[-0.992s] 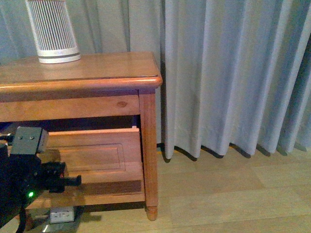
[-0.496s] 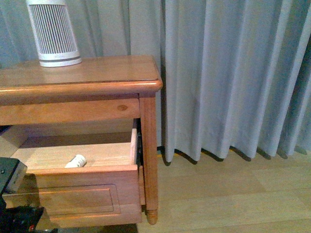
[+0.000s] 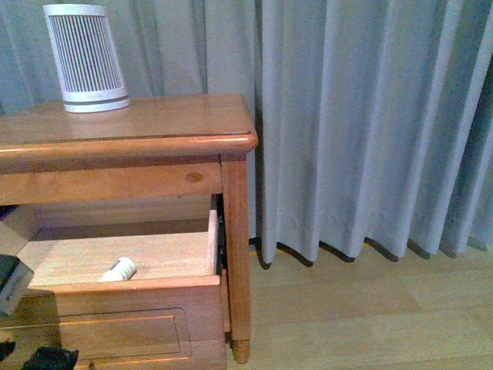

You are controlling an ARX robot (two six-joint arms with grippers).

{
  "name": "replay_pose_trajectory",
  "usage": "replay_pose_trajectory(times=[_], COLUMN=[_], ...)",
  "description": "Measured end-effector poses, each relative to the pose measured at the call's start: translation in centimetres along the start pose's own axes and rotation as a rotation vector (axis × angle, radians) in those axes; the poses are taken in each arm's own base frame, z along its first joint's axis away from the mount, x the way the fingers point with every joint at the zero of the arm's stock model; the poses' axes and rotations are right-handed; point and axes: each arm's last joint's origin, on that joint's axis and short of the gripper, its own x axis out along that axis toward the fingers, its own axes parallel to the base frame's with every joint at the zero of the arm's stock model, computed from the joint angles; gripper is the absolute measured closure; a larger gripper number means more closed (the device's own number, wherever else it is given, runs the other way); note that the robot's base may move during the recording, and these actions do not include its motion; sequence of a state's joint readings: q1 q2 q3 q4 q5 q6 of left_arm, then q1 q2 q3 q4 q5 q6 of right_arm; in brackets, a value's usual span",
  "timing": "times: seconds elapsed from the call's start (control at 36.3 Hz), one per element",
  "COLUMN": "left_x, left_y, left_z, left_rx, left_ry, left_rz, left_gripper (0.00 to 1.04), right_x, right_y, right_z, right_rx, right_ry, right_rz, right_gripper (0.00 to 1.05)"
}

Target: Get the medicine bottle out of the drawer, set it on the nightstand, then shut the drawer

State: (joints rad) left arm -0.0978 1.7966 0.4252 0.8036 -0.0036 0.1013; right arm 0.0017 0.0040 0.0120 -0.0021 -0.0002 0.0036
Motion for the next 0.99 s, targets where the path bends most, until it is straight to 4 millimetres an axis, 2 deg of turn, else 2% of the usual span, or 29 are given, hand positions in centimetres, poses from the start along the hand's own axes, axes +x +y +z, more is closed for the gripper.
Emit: replay_pose_trajectory(times=[0.06, 0.14, 0.3, 0.47, 0.58, 0.66, 0.83, 0.99], left_x=[-1.1, -2.2, -5.5, -11.6, -15.3, -17.6, -18.3, -18.2], left_y=[0.3, 0.7, 2.1, 3.3, 2.9, 2.0, 1.8, 2.1], left_z=[0.9, 2.0, 4.9, 7.8, 8.5, 8.0, 7.9, 6.1], left_rx=[0.004, -0.001, 0.006, -0.026, -0.072, -0.109, -0.128, -0.137], left_ry=[-0.037, -0.065, -0.178, -0.338, -0.422, -0.472, -0.504, -0.565], left_rz=[0.010, 0.015, 0.050, 0.088, 0.082, 0.055, 0.045, 0.114], left_gripper=[0.16, 0.06, 0.07, 0.07, 0.07, 0.07, 0.07, 0.32], right_x=[0.0, 0.0, 0.0, 0.0, 0.0, 0.0, 0.0, 0.0], right_y=[0.0, 0.0, 0.0, 0.0, 0.0, 0.0, 0.0, 0.0], right_z=[0.0, 0.0, 0.0, 0.0, 0.0, 0.0, 0.0, 0.0], right_rx=[0.000, 0.000, 0.000, 0.000, 0.000, 0.000, 0.000, 0.000], right_ry=[0.000, 0.000, 0.000, 0.000, 0.000, 0.000, 0.000, 0.000], right_rz=[0.000, 0.000, 0.000, 0.000, 0.000, 0.000, 0.000, 0.000], right_gripper=[0.07, 0.07, 0.07, 0.07, 0.07, 0.07, 0.07, 0.07])
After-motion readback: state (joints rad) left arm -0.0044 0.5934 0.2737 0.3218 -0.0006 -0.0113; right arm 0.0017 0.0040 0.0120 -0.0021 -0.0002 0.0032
